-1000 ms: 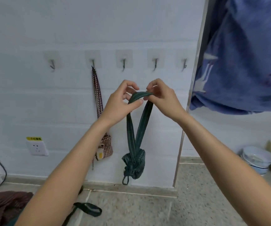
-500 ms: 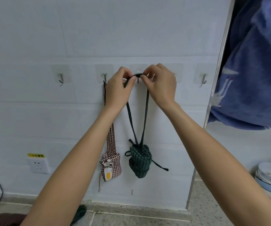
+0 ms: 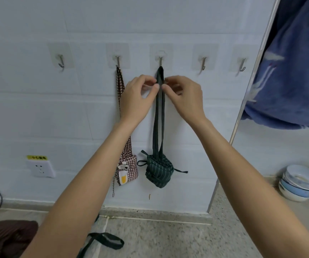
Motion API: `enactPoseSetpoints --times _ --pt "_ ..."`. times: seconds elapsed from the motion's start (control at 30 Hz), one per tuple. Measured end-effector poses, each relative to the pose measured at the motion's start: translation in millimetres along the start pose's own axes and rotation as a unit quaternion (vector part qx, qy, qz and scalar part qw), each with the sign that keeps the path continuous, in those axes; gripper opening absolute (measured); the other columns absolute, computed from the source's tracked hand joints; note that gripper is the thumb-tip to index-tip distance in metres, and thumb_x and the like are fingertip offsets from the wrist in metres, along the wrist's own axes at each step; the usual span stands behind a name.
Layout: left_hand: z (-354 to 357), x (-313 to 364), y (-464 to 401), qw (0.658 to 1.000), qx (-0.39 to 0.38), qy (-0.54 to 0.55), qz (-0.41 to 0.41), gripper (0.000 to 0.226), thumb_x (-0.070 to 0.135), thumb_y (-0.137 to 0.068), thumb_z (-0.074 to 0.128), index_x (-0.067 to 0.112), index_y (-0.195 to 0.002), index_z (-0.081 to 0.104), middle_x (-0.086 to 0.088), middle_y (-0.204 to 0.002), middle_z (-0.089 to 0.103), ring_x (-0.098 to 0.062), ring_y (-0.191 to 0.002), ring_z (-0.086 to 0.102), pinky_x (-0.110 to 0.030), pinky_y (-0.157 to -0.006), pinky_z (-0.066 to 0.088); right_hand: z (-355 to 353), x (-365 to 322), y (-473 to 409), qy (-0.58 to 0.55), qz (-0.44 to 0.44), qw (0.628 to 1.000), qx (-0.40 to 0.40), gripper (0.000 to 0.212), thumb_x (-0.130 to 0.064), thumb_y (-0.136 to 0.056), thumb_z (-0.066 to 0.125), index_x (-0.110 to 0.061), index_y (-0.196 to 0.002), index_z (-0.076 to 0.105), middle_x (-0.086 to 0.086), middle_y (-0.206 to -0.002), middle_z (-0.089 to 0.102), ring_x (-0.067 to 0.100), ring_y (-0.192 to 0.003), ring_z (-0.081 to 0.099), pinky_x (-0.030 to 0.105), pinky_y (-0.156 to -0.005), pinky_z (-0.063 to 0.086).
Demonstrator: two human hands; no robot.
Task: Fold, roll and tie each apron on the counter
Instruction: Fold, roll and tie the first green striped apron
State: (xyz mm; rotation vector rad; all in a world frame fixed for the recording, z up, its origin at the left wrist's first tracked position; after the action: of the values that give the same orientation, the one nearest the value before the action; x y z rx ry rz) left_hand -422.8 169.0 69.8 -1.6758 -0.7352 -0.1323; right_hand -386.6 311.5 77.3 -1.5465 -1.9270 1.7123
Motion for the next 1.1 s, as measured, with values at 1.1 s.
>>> enactPoseSetpoints --times 1.1 --pt "16.8 -104.6 175.7 0.942 -0.23 -0.05 -0.241 0.019 0.018 -0.084 0.068 0.012 -0.102 0.069 -0.001 -0.093 0.07 -0.007 -0.076 0.064 -0.005 -0.068 0.045 70.6 102.4 199.7 0.107 0.118 0.969 -0.188 0.042 -0.04 -0.094 0.049 -0.016 -0.128 0.046 0.002 -0.116 0.055 0.02 -0.1 0.055 0.029 -0.072 0.044"
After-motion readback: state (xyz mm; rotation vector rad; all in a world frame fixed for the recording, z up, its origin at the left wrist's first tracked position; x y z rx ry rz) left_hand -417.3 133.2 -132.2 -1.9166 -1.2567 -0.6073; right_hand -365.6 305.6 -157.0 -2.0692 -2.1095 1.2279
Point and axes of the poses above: each hand's wrist, its own y-axis away from the middle knuckle, its own z-axis out of the palm, x = y × z, the point moved 2 cm from there along -y, towards the middle knuckle
